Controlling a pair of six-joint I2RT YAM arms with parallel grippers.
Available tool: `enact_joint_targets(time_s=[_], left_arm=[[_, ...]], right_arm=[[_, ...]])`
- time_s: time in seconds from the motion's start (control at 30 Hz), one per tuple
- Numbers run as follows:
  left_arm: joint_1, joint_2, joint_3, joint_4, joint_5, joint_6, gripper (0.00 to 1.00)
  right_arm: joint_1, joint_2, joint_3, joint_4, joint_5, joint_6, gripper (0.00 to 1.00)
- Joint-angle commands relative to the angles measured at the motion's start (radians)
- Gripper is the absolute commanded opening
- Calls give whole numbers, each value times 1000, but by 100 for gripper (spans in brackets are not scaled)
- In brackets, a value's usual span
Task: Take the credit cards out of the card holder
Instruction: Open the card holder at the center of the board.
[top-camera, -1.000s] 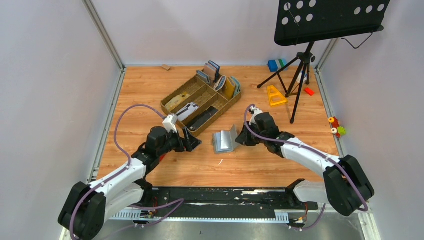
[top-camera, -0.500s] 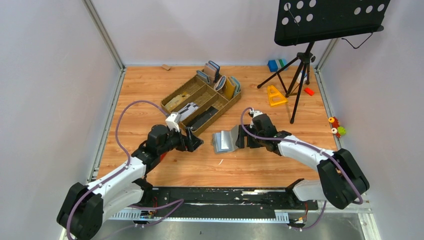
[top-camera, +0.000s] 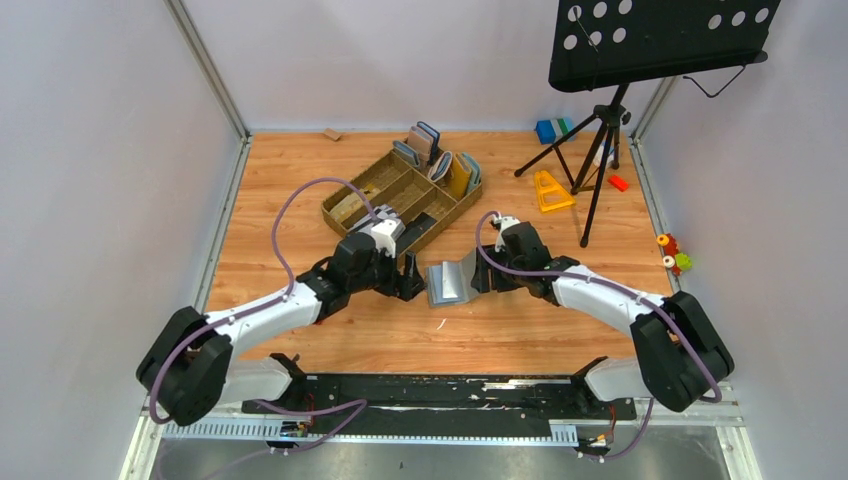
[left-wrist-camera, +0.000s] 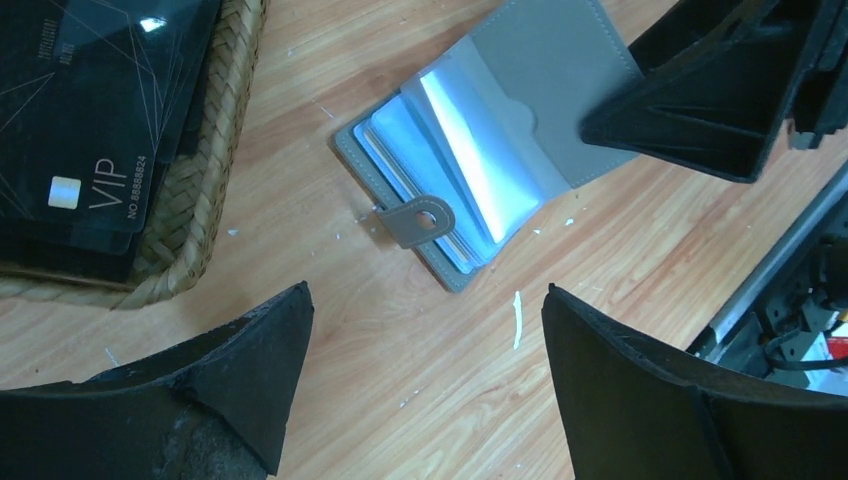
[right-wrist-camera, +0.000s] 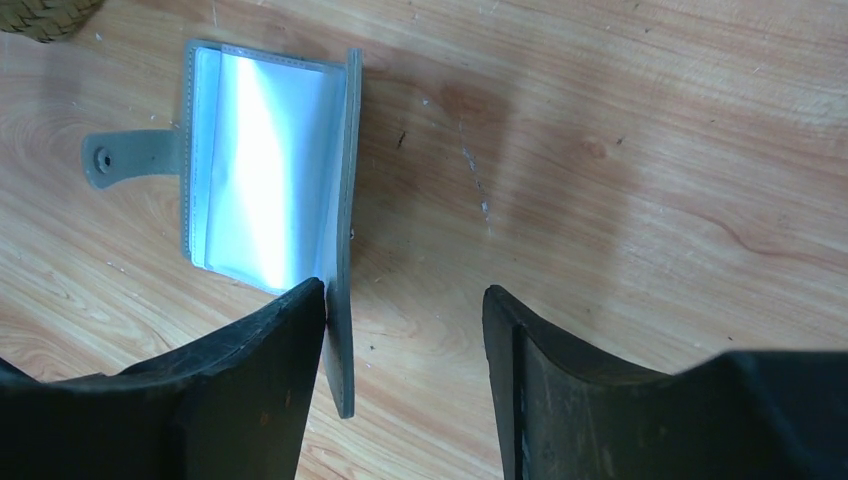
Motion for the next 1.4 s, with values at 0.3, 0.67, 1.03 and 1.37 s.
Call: enact_joint_targets(time_s=[0.3, 0.67, 1.03, 1.37], left_arm=[[-63, 238, 208, -72, -123, 17, 88], [-63, 360, 252, -55, -131, -32, 62], [-63, 290, 178, -13, -110, -60, 16], [-61, 235, 99, 94, -63, -117, 6]], right_arm=[[-3, 18, 36, 40, -49, -13, 65], [103, 66, 163, -55, 99, -22, 92], [194, 198, 297, -137, 243, 13, 96], [236, 288, 334, -151, 269, 16, 98]])
